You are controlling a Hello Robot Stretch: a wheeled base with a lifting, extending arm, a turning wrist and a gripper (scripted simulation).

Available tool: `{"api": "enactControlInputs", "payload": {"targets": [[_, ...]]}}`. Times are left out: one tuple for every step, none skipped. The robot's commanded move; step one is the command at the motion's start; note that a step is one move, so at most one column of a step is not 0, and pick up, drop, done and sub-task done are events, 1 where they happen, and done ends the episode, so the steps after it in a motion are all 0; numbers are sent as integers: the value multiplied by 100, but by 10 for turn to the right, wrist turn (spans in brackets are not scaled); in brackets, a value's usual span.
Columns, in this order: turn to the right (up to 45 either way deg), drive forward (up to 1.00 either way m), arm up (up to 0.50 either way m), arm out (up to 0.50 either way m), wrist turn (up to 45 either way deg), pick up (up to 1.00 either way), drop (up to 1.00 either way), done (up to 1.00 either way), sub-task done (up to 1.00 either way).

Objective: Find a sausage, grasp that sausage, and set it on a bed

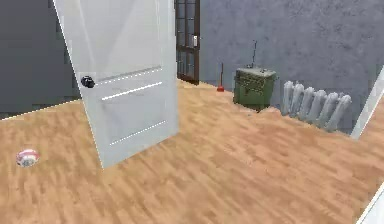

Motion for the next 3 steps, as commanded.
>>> {"api": "enactControlInputs", "payload": {"targets": [[-180, 0, 0, 0, 0, 0, 0, 0, 0], [450, 0, 0, 0, 0, 0, 0, 0, 0], [450, 0, 0, 0, 0, 0, 0, 0, 0]]}}
